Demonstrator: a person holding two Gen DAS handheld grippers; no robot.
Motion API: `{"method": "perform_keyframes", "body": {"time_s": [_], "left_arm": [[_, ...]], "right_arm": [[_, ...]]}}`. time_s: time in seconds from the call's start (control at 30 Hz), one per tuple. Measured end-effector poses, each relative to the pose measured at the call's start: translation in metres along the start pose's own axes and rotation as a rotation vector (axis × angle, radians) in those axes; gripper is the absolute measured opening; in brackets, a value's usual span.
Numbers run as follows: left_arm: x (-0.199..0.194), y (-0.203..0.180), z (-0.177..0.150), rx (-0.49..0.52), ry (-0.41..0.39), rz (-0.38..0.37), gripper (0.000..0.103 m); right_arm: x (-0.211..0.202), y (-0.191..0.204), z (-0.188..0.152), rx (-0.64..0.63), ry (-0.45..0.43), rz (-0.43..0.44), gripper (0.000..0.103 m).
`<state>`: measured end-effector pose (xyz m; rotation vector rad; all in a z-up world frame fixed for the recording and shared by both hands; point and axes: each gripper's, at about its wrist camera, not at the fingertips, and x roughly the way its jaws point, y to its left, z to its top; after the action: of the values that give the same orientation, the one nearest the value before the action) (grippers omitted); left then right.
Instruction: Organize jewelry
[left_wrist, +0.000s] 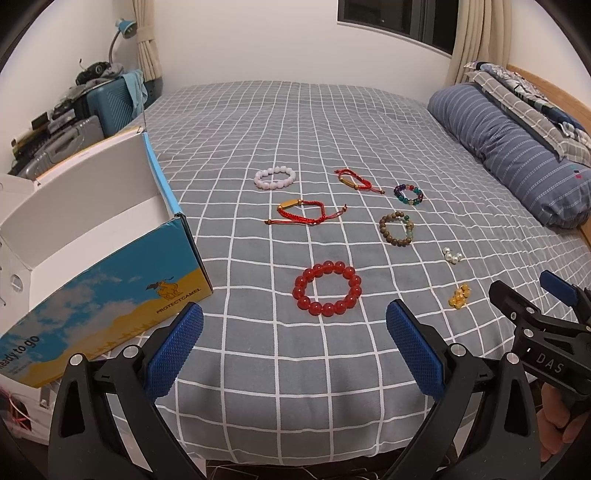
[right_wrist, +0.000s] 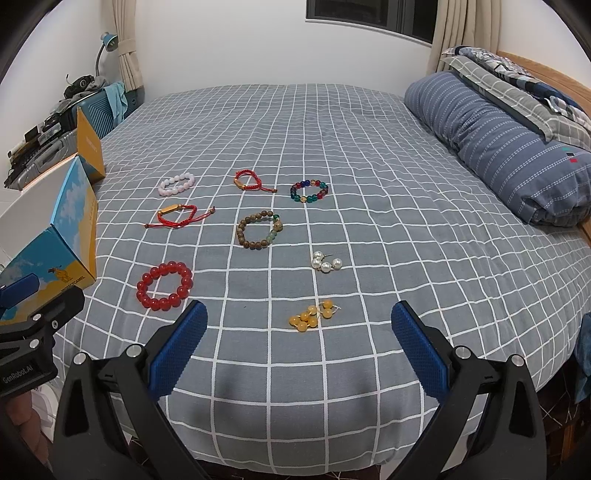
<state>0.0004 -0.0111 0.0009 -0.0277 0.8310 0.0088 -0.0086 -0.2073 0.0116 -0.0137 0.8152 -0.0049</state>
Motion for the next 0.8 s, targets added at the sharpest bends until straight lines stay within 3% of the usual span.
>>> {"method": "perform_keyframes", "body": {"time_s": [0.5,0.8], "left_arm": [[0.005,-0.002,0.004,0.007,0.009,-0.001,0.097],[0.031,-0.008,0.035,0.015,0.022,-0.018,0.097]], "right_arm": [[0.008,0.000,0.002,0.006,0.015,0.007,0.096],[0.032,-0.012,0.026,0.021,0.027,-0.018,0.096]]}}
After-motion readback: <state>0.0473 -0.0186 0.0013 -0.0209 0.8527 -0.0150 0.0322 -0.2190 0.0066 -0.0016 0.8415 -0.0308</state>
